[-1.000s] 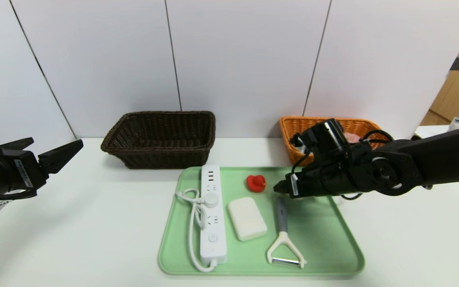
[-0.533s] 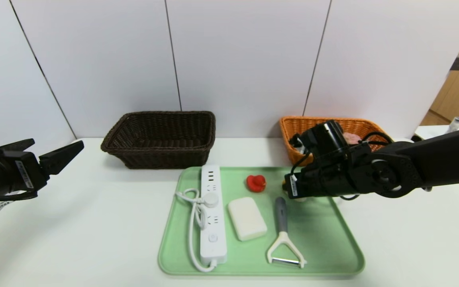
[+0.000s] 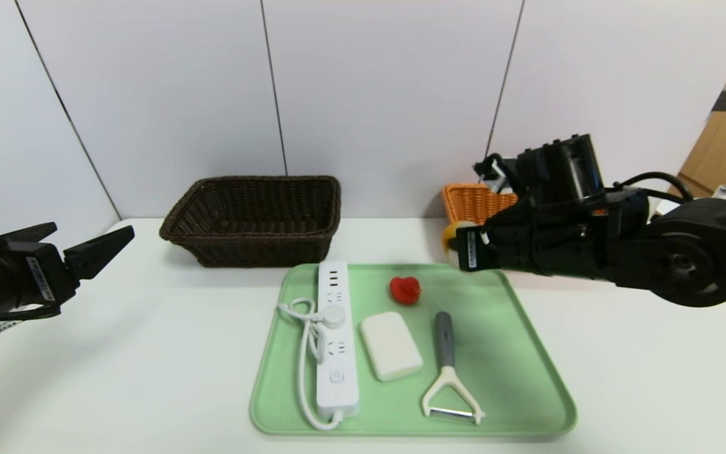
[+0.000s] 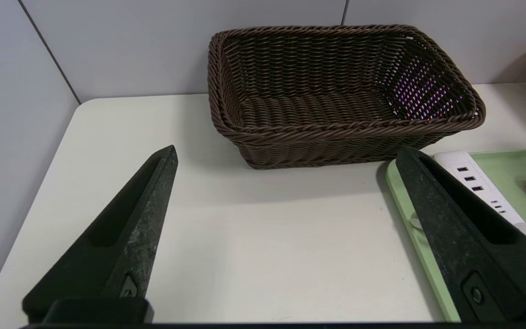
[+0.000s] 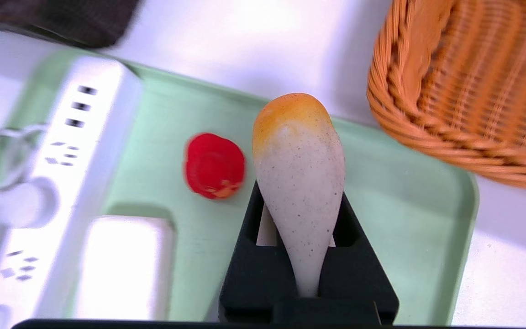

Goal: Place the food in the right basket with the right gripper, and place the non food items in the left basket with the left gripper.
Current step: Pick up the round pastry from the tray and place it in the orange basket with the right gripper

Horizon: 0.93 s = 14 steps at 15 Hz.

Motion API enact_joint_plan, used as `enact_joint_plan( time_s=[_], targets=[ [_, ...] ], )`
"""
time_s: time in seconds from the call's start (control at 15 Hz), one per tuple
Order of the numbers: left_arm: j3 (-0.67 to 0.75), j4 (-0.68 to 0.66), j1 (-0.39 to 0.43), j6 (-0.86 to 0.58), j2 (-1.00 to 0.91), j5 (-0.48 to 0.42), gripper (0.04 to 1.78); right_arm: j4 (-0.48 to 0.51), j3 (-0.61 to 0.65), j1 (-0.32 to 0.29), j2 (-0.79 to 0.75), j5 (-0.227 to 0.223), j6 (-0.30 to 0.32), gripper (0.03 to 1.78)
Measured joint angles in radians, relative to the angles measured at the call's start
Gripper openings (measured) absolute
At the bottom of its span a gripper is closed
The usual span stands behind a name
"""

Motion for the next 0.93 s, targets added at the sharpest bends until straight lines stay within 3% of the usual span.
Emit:
enact_joint_plan(
  time_s=[0.2,0.53,0.93],
  targets=[
    [0.008,0.001,0.000,0.001,0.002,0.000,1.69,-0.005,-0.084,-0.037,-0.052,0.044,-0.010,0.14],
    [0.011,0.000,0.000,-0.004,0.003,0.000,1.69,0.027,-0.256,-0.199,0.042,0.047,-0.016,0.14],
    [0.011,0.000,0.000,-0.004,0.003,-0.001,1.69,0.085,-0.346,-0.270,0.213,0.034,-0.020,0.13]
  ],
)
